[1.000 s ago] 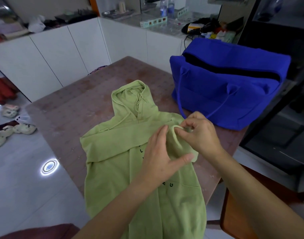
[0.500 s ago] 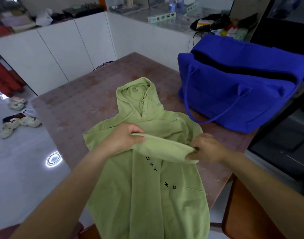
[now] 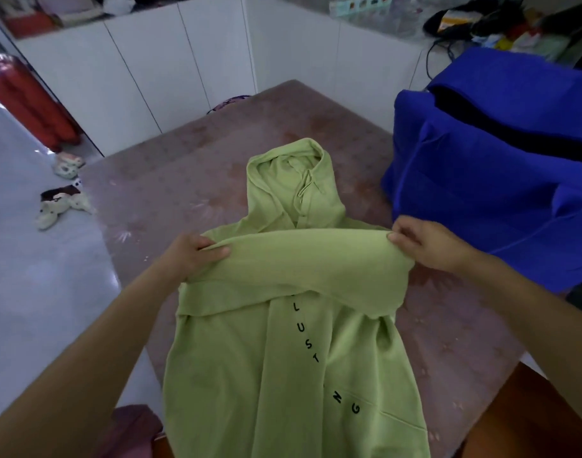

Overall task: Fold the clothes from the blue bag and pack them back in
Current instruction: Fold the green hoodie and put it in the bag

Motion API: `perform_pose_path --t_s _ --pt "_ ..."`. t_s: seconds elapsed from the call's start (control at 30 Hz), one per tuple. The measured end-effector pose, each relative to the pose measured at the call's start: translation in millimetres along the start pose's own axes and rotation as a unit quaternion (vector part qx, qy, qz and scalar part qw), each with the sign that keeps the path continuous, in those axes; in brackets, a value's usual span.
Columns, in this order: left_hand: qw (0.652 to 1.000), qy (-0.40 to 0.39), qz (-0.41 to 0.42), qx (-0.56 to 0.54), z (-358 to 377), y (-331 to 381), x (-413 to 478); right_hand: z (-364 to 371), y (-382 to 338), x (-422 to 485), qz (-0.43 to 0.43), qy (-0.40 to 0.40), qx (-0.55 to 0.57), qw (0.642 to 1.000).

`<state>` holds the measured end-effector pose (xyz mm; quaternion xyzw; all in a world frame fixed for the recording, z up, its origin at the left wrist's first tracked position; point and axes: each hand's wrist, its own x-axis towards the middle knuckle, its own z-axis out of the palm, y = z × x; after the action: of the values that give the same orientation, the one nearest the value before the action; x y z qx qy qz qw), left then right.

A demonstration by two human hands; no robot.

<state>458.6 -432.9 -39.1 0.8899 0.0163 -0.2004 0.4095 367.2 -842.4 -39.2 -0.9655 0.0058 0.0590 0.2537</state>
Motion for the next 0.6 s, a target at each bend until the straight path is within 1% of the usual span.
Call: perform_pose_path --t_s 0.03,0.1,0.13,0.2,0.27,0.33,0.37,0.43,0.5,0.6 --pt "1.0 0.013 -0.004 0.023 2 -7 7 2 -1 10 0.008 -0.002 -0.054 0.999" --pt "0.994 0.061 0.008 0.093 7 -21 23 10 -5 30 0.027 -0.013 -0.175 0.984" --pt "0.987 0.083 0.015 0.135 10 -26 29 17 -6 39 0.041 -0.016 -0.204 0.978" --pt "0.978 0.116 0.014 0.171 16 -36 38 36 -9 53 0.066 -0.009 -0.218 0.974" --pt "0.974 0.135 -0.018 0.183 22 -44 42 56 -8 58 0.07 0.025 -0.223 0.972" --pt "0.969 0.151 -0.047 0.192 28 -53 44 72 -3 54 0.038 0.067 -0.249 0.965" --pt "0.97 0.16 -0.057 0.175 30 -57 45 78 -1 49 0.023 0.086 -0.257 0.962" --pt "0.97 0.194 -0.074 0.124 31 -63 44 85 1 30 0.013 0.13 -0.224 0.966" --pt "0.97 0.213 -0.057 0.101 33 -66 34 94 -2 -1 0.025 0.151 -0.146 0.977" --pt "0.98 0.181 -0.025 0.084 49 -71 -7 115 -7 -64 0.052 0.138 -0.051 0.988"
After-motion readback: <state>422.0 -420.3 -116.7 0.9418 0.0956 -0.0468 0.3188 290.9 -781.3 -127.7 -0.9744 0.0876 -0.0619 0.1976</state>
